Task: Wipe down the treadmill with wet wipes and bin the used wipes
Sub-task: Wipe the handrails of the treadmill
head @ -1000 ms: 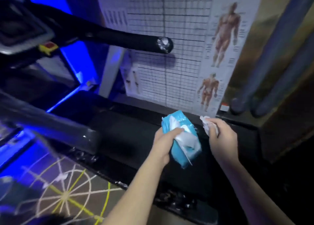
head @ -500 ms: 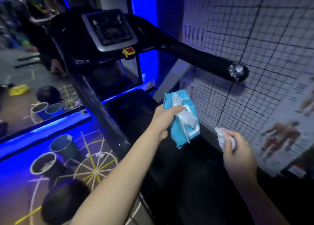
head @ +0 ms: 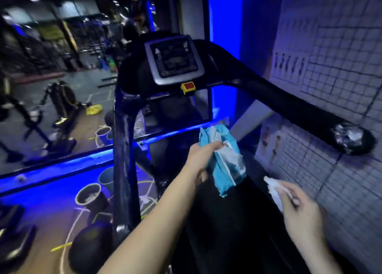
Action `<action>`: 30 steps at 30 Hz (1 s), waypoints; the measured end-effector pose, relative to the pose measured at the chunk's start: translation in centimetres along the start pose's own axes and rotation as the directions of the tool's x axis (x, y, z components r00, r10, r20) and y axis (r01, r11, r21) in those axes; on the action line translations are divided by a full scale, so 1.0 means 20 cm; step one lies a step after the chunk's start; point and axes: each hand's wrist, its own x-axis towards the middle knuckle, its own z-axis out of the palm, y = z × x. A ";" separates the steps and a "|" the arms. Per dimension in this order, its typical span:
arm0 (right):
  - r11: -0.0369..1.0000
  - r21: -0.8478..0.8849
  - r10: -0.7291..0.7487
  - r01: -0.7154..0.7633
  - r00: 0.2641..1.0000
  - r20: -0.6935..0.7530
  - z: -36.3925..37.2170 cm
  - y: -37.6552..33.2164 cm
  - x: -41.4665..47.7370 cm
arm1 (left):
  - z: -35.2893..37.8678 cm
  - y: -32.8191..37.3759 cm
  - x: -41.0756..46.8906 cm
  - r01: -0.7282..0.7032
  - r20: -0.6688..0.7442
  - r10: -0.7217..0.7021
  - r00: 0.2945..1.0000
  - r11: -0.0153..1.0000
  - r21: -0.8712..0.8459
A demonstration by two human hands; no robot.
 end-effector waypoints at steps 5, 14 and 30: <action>0.984 0.000 -0.179 0.181 0.972 0.150 0.14 -0.01 0.65 | 0.09 0.30 0.14 -0.047 -0.333 0.035 0.942 0.998 -0.028; 0.971 0.237 -0.145 0.020 0.842 0.520 0.21 -0.70 1.12 | -0.07 0.86 -0.04 -0.065 -0.618 0.012 0.786 0.996 -0.062; 0.916 0.383 -0.233 -0.122 0.615 0.753 1.28 -1.11 1.29 | -0.83 0.98 0.13 -0.088 -0.680 -0.114 0.725 0.963 -0.255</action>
